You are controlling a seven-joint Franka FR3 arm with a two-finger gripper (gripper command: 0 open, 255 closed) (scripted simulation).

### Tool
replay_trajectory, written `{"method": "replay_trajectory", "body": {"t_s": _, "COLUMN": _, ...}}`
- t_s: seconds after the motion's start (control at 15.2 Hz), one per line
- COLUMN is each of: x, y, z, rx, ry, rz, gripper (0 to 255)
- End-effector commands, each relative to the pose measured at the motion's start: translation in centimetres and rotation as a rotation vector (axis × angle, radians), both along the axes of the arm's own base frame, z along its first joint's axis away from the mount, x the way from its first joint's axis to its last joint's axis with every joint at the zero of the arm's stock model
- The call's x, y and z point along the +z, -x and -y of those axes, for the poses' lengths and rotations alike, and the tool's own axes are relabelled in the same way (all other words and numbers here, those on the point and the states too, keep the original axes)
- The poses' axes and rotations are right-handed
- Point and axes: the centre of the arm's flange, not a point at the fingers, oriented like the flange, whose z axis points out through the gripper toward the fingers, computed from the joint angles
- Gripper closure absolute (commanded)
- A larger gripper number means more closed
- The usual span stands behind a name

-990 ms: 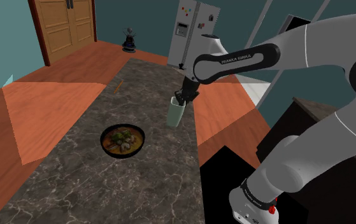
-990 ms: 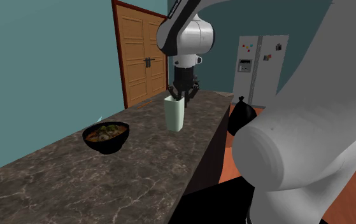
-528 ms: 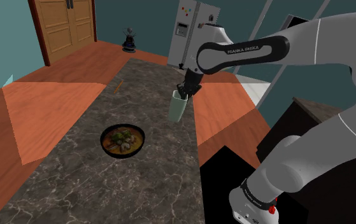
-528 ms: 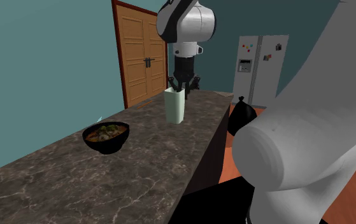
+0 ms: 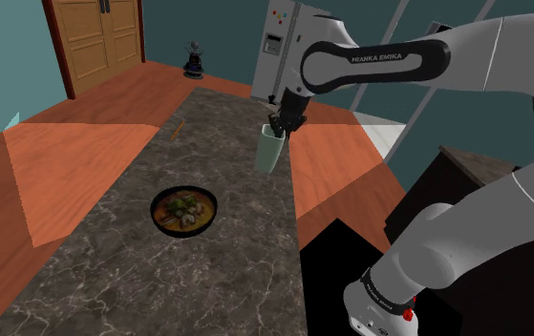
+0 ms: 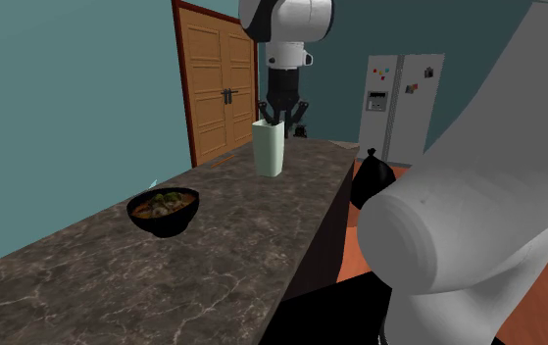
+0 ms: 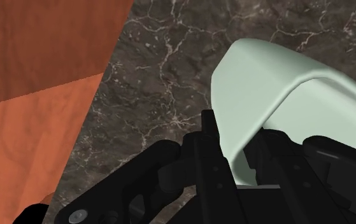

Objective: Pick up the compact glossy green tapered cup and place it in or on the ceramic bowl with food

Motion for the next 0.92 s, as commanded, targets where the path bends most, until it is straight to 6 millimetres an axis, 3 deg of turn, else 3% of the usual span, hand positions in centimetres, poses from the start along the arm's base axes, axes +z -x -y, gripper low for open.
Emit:
{"method": "replay_trajectory", "body": {"t_s": 0.0, "x": 1.2, "y": -0.1, "z": 0.1, "rx": 0.000, "ry": 0.000, "rz": 0.000, "gripper": 255}}
{"method": "replay_trajectory", "body": {"t_s": 0.59, "x": 5.6, "y": -0.1, "z": 0.1, "rx": 0.000, "ry": 0.000, "rz": 0.000, "gripper": 255}}
{"method": "replay_trajectory", "body": {"t_s": 0.86, "x": 6.5, "y": -0.3, "z": -5.1, "rx": 0.000, "ry": 0.000, "rz": 0.000, "gripper": 255}}
